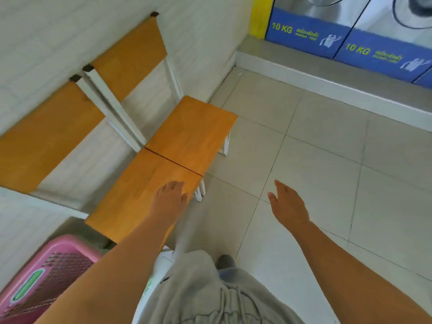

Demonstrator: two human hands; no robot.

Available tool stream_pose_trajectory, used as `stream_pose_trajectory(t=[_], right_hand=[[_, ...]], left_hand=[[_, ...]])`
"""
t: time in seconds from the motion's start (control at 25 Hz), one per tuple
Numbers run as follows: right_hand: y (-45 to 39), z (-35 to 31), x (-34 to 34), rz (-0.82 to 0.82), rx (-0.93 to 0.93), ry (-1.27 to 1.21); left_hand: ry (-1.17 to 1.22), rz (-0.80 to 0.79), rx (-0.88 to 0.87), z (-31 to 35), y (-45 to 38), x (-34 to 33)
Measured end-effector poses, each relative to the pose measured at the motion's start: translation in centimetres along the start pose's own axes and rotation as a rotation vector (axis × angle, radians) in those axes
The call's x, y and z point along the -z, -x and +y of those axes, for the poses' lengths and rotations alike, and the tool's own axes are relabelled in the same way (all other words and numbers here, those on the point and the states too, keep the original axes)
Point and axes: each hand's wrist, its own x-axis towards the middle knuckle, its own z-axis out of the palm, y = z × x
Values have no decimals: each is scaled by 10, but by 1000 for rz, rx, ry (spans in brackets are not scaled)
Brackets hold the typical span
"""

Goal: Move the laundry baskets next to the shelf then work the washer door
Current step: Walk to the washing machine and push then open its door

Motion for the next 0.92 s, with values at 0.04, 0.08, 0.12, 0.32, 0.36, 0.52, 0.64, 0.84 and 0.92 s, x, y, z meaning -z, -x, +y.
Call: stream_pose_trajectory(t=[0.04, 0.08, 0.12, 0.32, 0.36, 0.52, 0.64, 0.84, 0.92], right_hand=[[-8, 10, 8, 15, -22, -13], [-19, 19, 16, 29, -41, -30], [-31, 26, 23, 40, -62, -51], [-117, 48, 58, 76, -118, -87], [-140, 50, 68, 90, -119, -84], [-233, 51, 120, 114, -159, -91], [-295, 55, 153, 119, -182, -109], [-401, 84, 203, 134, -231, -177], [-446, 102, 228, 144, -255, -190]], left_hand=[[-9, -1, -25, 16, -17, 4], [-10, 2, -49, 32, -34, 9], [0, 10, -73, 47, -52, 14], [6, 24, -170, 116, -153, 41], [8, 27, -188, 127, -179, 46], [30, 44, -242, 176, -285, 87], [17, 37, -270, 206, -352, 115], [21, -20, -290, 263, -463, 147], [18, -19, -274, 293, -507, 158]])
